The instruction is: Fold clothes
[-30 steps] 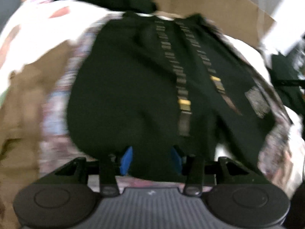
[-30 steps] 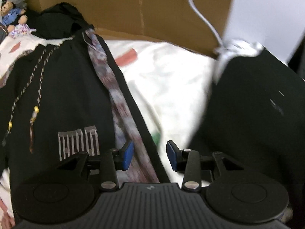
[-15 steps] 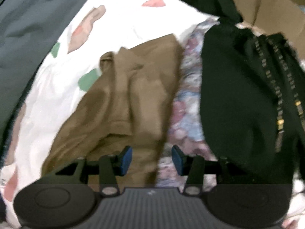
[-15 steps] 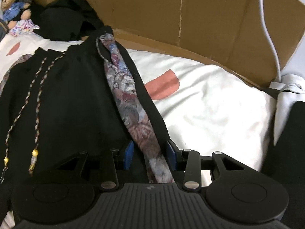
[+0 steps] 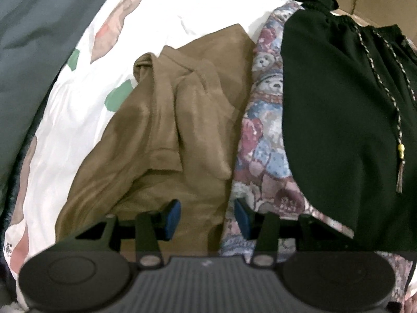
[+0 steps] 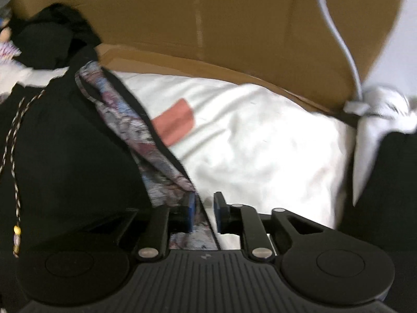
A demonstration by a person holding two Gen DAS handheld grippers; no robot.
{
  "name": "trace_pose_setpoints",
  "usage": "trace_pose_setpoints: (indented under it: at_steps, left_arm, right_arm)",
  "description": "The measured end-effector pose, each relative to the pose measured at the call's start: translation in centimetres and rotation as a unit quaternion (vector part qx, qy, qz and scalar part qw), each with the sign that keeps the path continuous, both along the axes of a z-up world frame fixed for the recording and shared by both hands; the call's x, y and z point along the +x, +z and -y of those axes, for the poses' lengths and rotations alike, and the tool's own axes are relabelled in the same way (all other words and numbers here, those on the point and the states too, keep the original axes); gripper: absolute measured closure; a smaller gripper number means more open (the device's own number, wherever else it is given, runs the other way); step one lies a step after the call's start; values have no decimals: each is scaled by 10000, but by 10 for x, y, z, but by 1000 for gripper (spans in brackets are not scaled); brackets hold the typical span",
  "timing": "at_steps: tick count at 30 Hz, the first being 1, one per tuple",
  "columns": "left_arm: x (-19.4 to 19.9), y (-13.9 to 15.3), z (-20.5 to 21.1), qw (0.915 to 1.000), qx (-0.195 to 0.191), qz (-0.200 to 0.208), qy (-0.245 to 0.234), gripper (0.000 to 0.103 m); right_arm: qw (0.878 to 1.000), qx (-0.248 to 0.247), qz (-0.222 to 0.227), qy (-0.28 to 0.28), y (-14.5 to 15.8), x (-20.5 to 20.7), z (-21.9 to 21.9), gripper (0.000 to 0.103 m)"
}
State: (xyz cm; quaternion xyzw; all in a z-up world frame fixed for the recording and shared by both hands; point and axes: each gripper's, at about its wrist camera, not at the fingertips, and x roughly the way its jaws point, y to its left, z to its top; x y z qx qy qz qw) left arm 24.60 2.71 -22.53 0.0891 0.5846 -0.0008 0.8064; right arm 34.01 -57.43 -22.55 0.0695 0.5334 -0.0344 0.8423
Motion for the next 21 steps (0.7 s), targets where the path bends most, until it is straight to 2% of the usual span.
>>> trace_pose_setpoints:
  at_steps: [6,11,16,21]
  left_arm:
    - [-14,2,-9,9999,-135,-18,42,54]
    - [-26,3,-9,9996,-262,-47,-83,54]
    - [-35,-11,-5,9982,-409,-345,-284,54]
    - [-42,-17,-1,9982,-438,-292,-305,52]
  right_arm:
    - [9992,-295,140,233,20,-15,-18,80]
    - [9992,-32,185,341,33,-29,-36,78]
    - [9987,300,240,326,37,-38,-61,78]
    - [9970,500,200,554,36,-39,-96,78]
